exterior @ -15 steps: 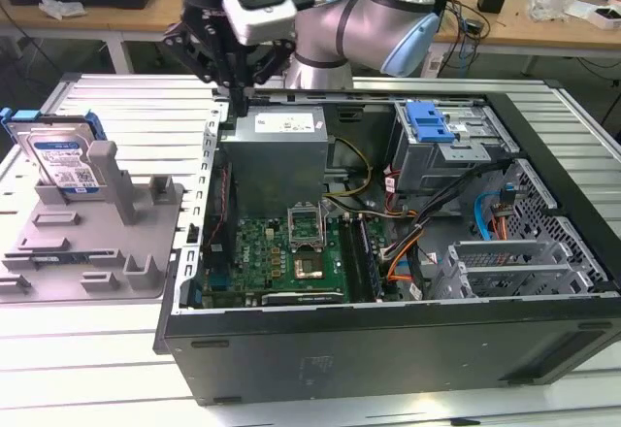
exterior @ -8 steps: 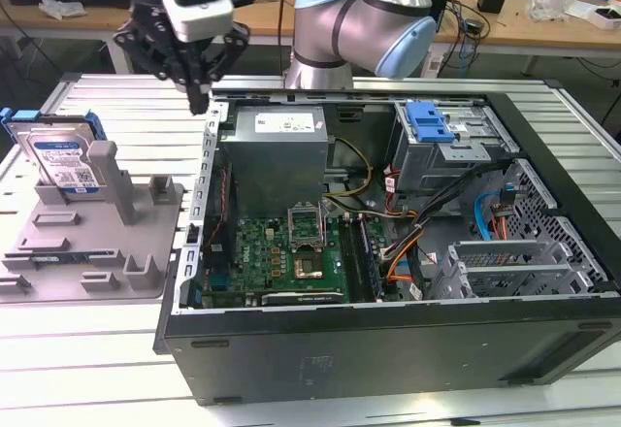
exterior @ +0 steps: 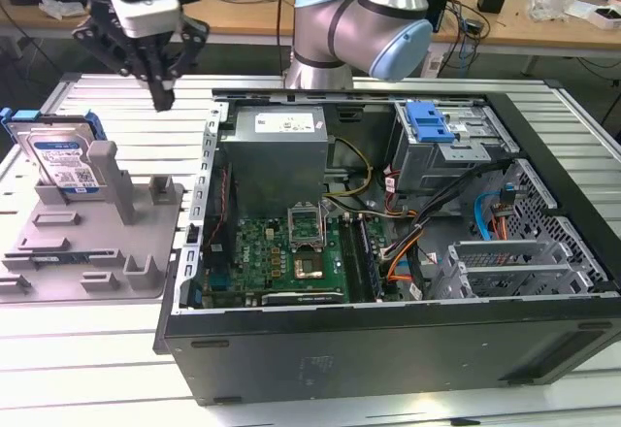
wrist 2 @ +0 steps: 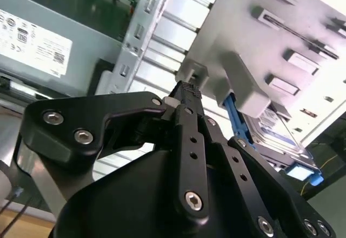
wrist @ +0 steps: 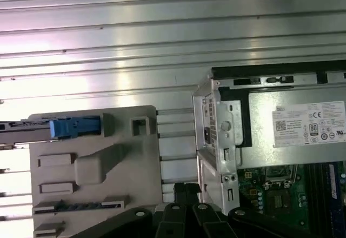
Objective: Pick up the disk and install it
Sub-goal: 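Reach for the disk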
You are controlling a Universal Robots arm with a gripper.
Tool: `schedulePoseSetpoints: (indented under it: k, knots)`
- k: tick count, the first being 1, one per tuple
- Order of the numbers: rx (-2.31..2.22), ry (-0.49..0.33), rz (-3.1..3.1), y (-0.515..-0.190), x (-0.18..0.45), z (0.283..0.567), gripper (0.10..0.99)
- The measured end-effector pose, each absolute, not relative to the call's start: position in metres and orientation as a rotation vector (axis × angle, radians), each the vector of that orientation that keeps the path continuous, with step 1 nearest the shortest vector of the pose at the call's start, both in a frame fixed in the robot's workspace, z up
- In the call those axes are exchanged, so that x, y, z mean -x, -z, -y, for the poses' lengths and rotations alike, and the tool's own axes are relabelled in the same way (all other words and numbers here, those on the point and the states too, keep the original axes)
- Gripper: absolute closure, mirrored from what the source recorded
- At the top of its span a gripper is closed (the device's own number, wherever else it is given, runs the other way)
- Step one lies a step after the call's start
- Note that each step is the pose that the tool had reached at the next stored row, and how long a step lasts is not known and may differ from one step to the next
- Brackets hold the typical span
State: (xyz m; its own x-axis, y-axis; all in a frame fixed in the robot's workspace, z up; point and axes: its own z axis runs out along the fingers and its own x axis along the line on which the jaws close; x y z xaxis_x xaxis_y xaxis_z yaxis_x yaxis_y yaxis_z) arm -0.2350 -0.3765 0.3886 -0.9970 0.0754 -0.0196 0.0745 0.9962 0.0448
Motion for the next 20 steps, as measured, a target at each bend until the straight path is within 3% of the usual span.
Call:
schedulePoseSetpoints:
  k: [20]
  knots:
    - [-0.117,-0.069,-3.121,-0.383,0.325,0.346,0.980]
